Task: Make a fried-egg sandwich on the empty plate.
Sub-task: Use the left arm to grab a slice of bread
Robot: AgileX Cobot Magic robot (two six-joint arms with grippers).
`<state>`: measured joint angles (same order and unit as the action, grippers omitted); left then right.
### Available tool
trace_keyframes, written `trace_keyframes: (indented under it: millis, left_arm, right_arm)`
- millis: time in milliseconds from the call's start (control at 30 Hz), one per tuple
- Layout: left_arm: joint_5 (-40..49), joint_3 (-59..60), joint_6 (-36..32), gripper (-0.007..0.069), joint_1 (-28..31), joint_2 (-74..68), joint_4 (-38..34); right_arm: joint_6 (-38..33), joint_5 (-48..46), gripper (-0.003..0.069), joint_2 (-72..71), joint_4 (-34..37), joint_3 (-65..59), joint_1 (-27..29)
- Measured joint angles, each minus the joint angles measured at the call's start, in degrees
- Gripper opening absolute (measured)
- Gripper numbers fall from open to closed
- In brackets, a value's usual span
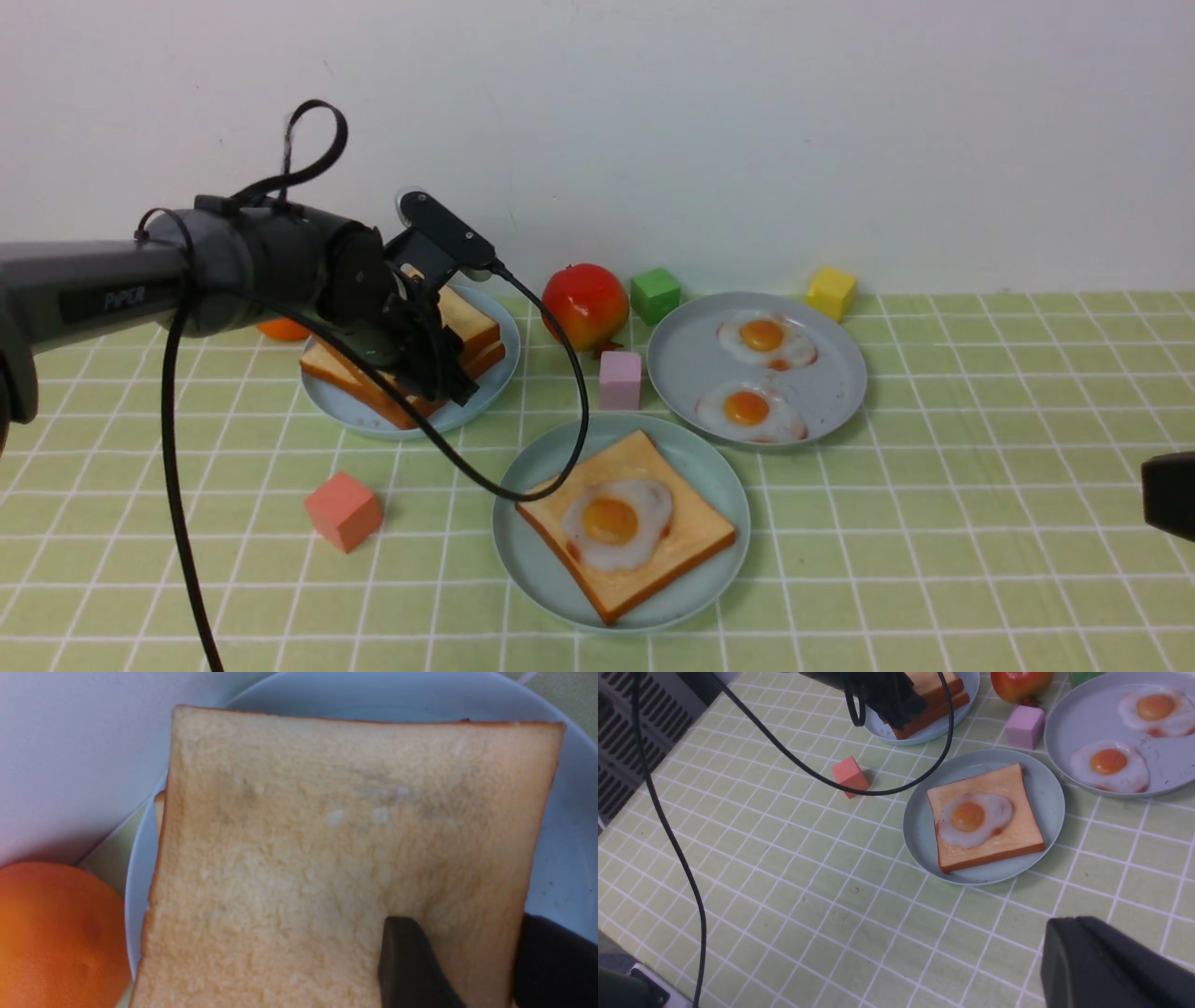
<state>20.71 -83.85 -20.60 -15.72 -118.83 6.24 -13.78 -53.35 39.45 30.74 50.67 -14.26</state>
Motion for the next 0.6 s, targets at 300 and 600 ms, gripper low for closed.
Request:
trace_keyframes:
  millis: [300, 600]
  left_arm:
    - [0.25, 0.0, 0.0, 0.0189, 0.0, 0.0, -0.05]
    - [0.39, 0.0, 0.0, 0.0189, 0.0, 0.1, 0.54]
  right_arm:
    - [0.0, 0.0, 0.0015, 0.0, 0.41, 0.0, 0.0]
    - [0.0, 0.0, 0.0022, 0.0, 0.43, 0.0, 0.0]
